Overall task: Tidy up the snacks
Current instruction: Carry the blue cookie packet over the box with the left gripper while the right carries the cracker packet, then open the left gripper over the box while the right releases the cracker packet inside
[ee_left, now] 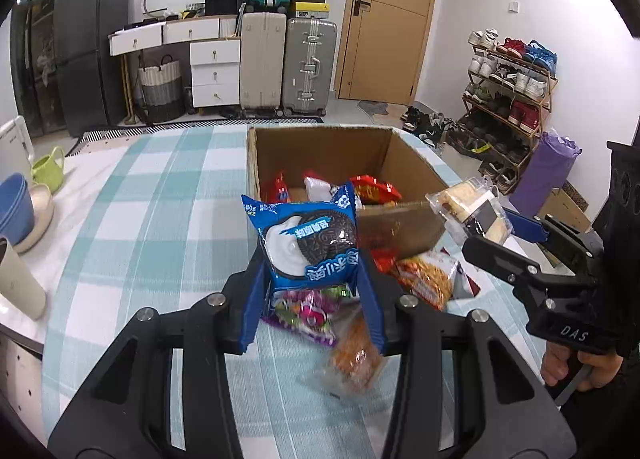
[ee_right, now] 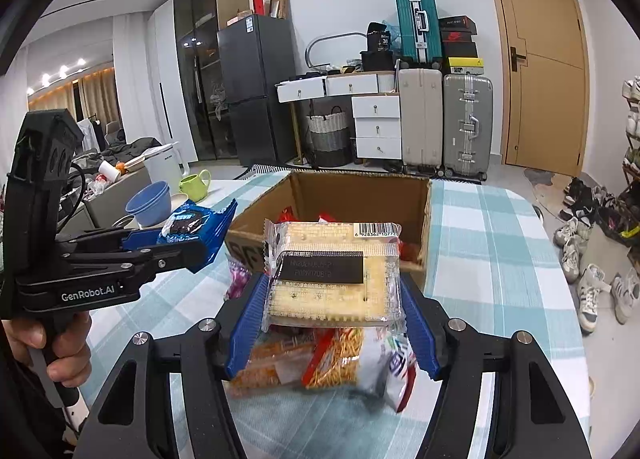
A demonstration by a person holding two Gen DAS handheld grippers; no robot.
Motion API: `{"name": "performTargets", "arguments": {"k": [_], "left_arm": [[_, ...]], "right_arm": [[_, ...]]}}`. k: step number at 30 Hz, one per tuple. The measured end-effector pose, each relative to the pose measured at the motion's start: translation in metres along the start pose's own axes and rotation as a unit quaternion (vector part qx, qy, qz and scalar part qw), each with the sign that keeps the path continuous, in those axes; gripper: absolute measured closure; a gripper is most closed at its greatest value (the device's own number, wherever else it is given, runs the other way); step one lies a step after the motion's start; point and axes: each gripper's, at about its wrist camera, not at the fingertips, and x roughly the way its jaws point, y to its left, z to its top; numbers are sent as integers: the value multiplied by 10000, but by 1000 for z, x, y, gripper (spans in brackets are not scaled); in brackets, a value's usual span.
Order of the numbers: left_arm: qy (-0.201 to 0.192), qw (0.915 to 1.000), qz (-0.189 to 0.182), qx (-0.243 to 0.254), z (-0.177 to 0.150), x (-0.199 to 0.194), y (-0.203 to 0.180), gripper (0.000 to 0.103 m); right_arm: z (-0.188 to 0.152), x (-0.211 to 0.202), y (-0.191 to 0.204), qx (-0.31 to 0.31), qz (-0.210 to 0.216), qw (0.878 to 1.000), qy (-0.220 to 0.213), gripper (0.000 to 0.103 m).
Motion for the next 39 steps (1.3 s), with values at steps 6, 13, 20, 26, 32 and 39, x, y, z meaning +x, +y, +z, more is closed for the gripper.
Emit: {"name": "performTargets", "arguments": {"k": [6, 13, 20, 26, 32, 39], "left_arm": [[-67, 9999, 69, 32, 16, 11, -2, 63], [-92, 9999, 125, 64, 31, 25, -1, 63], [-109, 9998, 159, 54, 46, 37, 2, 63], [-38, 9998, 190, 48, 57, 55, 7, 63], [99, 9998, 177, 81, 67, 81, 11, 63], [260, 9993, 175, 212, 73, 113, 8, 63]], "right_arm": [[9, 6, -4, -26, -29, 10000, 25, 38], [25, 12, -9, -25, -60, 10000, 36, 38], [38, 26, -14, -34, -76, 9999, 103, 38], [44, 44, -21, -54, -106, 9996, 241, 38], [48, 62, -28, -79, -101, 9993, 353, 38], [48, 79, -28, -214, -105, 9986, 470, 38]]}}
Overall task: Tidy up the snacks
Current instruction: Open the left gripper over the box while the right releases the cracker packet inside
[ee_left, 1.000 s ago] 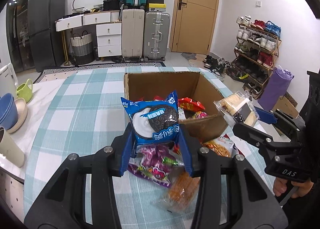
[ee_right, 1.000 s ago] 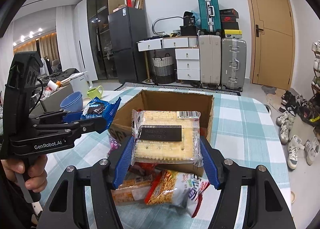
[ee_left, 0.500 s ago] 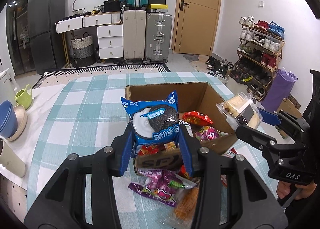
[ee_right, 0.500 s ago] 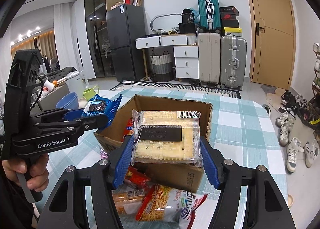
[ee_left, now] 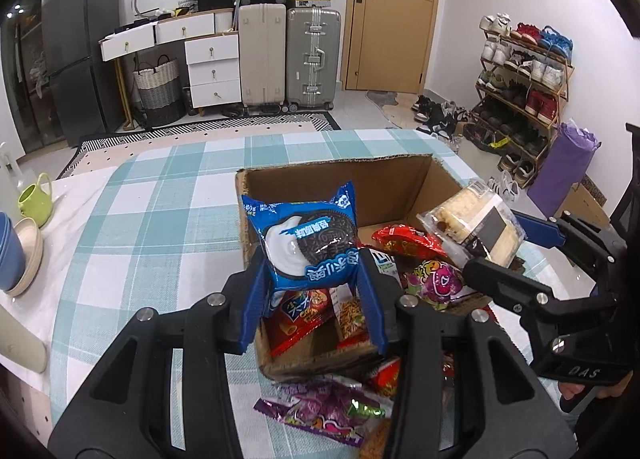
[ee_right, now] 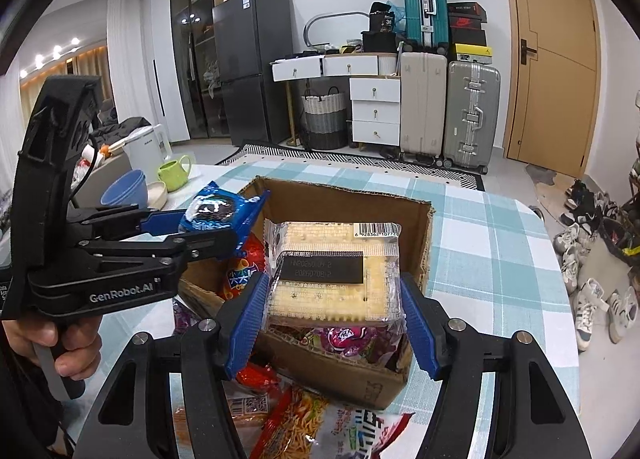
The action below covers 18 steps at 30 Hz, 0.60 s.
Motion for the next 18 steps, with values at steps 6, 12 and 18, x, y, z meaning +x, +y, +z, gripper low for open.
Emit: {"name": "performTargets", "arguments": {"k": [6, 12, 18], "left_arm": [[142, 9999, 22, 76, 0, 25, -2, 63], [257, 9996, -151, -20, -1, 36, 2, 62], [195, 9993, -311, 3, -4, 17, 5, 29]], "right_arm": [[-2, 12, -1, -3, 21, 10000, 79, 37], [-4, 0, -7, 144, 33, 9999, -84, 22], [-11, -34, -19, 432, -206, 9985, -277, 1]]}}
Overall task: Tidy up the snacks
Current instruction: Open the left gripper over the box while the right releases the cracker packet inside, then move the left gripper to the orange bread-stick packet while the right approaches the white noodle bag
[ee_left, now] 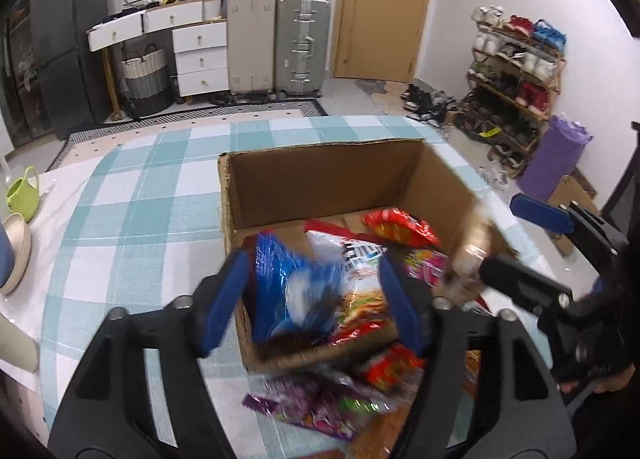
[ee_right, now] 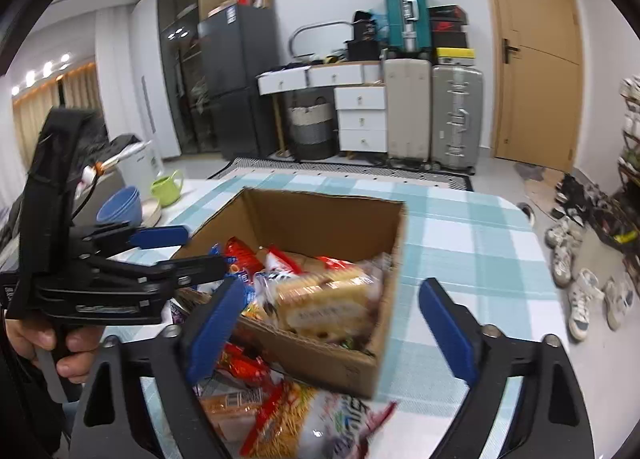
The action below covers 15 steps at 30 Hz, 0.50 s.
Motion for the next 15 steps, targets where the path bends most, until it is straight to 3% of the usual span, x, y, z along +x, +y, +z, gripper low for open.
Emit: {"name": "performTargets", "arguments": {"k": [5, 15], "left_arm": [[-269, 9994, 220, 11, -14, -31, 2, 1], [-186, 9994, 298, -72, -67, -63, 7, 1]], "right_arm": [[-16, -25, -14, 394, -124, 9991, 17, 1], [-56, -43, -9, 435, -191, 9985, 277, 1]]}}
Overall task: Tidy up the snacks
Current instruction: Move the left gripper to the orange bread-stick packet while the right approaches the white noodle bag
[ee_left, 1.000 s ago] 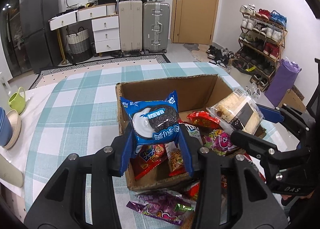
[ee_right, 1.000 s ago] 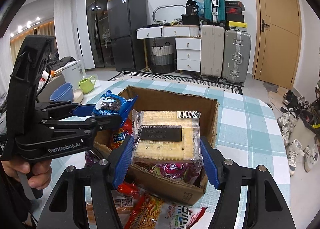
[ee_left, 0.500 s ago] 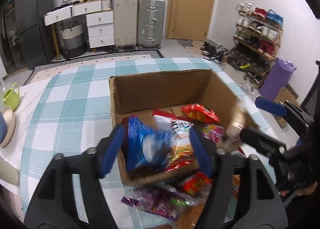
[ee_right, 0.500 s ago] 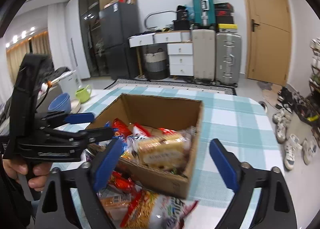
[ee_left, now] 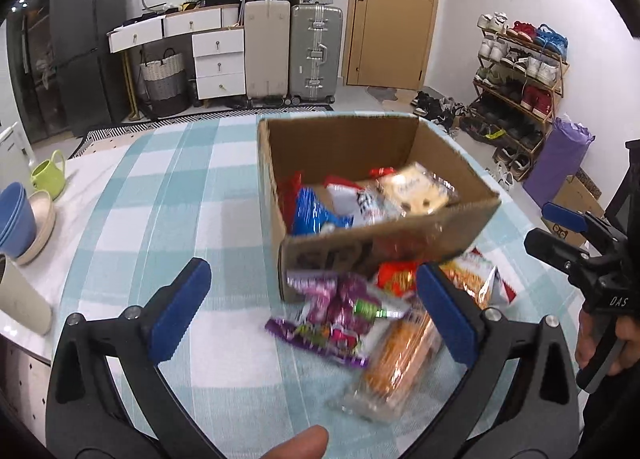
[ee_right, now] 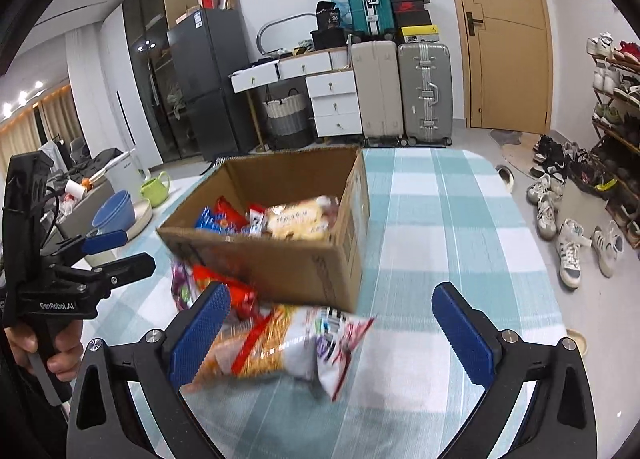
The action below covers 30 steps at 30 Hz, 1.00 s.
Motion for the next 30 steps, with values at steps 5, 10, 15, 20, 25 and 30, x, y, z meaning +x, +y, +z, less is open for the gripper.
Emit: {"name": "performTargets", "arguments": {"k": [5, 10, 15, 20, 25, 30], "left_arm": [[14, 10000, 0, -19, -19, -7, -1, 1], [108, 9999, 24, 66, -34, -8, -4, 1], [215, 9998, -19, 52, -40, -4, -5, 1], [258, 9996, -23, 109, -44, -2, -7, 1], [356, 9991, 41, 226, -50, -1, -11, 1], [434, 9988, 25, 225, -53, 2, -10, 1]], "right_arm": [[-17, 0, 2, 52, 24, 10000, 49, 1], [-24, 5, 5, 33, 54, 9998, 176, 1], [-24, 11, 10, 3, 97, 9996, 276, 1], [-24, 30, 11, 3, 112, 9982, 590, 1], [-30, 46, 5, 218, 143, 9961, 839, 1], [-34, 54, 5, 288, 226, 9954, 886, 1]]}}
